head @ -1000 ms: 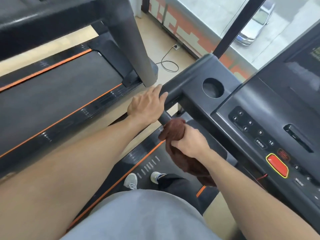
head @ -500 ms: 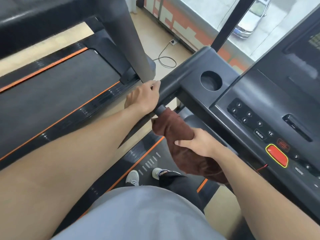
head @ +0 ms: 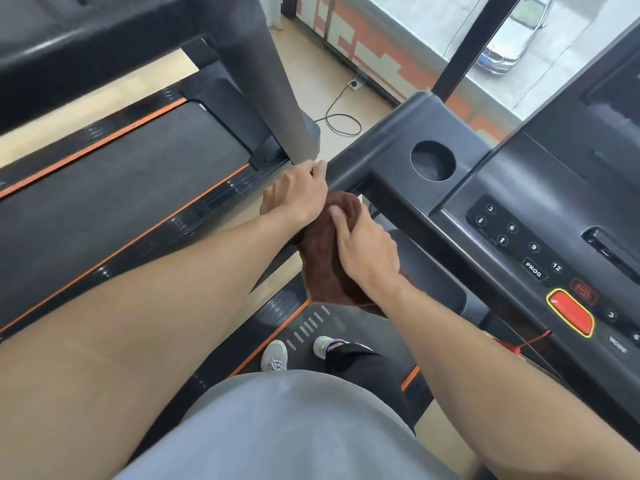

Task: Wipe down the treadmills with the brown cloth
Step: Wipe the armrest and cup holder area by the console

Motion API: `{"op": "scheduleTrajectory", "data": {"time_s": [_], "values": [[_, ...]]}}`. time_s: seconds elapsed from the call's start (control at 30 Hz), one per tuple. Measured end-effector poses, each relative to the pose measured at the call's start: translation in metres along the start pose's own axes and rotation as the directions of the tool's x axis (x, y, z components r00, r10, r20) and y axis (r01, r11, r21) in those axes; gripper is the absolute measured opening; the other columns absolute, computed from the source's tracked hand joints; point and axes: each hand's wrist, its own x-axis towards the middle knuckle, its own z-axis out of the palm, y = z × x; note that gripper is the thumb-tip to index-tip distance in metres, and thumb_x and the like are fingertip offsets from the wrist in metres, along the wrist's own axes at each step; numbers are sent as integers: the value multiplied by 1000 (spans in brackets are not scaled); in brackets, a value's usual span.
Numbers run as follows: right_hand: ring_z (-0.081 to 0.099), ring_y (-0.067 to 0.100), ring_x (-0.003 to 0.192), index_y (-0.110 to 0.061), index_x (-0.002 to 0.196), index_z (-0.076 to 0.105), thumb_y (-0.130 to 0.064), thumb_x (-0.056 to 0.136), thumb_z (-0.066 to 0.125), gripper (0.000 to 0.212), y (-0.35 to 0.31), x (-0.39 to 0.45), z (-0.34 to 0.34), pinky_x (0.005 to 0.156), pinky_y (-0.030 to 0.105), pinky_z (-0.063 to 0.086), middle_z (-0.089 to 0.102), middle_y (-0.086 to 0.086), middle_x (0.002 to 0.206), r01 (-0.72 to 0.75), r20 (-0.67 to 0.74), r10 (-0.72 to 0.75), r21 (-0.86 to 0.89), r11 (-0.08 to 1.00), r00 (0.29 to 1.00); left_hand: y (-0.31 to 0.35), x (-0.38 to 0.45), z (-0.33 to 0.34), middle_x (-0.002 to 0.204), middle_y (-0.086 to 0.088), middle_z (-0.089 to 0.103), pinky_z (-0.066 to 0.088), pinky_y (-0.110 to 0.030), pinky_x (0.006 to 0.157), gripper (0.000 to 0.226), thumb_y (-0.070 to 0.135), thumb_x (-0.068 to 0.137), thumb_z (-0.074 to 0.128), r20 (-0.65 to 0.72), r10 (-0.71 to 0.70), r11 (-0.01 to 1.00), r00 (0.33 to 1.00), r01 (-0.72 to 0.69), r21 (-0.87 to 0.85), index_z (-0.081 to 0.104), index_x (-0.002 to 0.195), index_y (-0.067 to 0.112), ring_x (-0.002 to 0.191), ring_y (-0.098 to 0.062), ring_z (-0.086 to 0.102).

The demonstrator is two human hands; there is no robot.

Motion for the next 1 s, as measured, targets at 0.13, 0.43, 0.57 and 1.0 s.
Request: {"op": "scheduleTrajectory", "data": {"time_s": [0.13, 0.43, 0.57, 1.0], "values": [[62, 21, 117, -36, 129, 59, -67, 97, 50, 45, 7, 28, -18, 99, 34, 46, 68, -7, 123, 90, 324, -146, 181, 979, 935, 2, -4, -1, 126, -6, 66, 36, -42, 92, 48, 53, 105, 22, 3, 27, 999, 1000, -28, 27, 61, 121, 29, 118, -35, 57], [76, 15, 83, -23, 100, 78, -38, 70, 89, 35, 48, 24, -36, 84, 32, 61, 79, -4, 91, -155, 626, 36, 136, 979, 779, 1, -16, 1, 146, -5, 56, 38, -47, 102, 57, 55, 106, 22, 30, 144, 967, 989, -147, 208, 42, 150, 23, 128, -34, 56], [71, 27, 90, -28, 105, 60, -48, 76, 73, 38, 70, -32, -38, 72, 33, 49, 70, -5, 89, -33, 349, 140, -296, 955, 927, 0, -14, 5, 141, -5, 59, 40, -46, 97, 55, 52, 107, 23, 0, 166, 958, 986, -161, 238, 45, 147, 21, 122, -34, 60], [68, 31, 96, -19, 129, 40, -70, 83, 63, 72, 3, 12, 0, 71, 36, 42, 69, 1, 111, 149, 129, -132, -129, 980, 983, -4, -12, 4, 122, 1, 65, 37, -39, 84, 40, 36, 108, 24, -166, 262, 965, 951, -257, 51, 61, 119, 24, 113, -26, 58]]}}
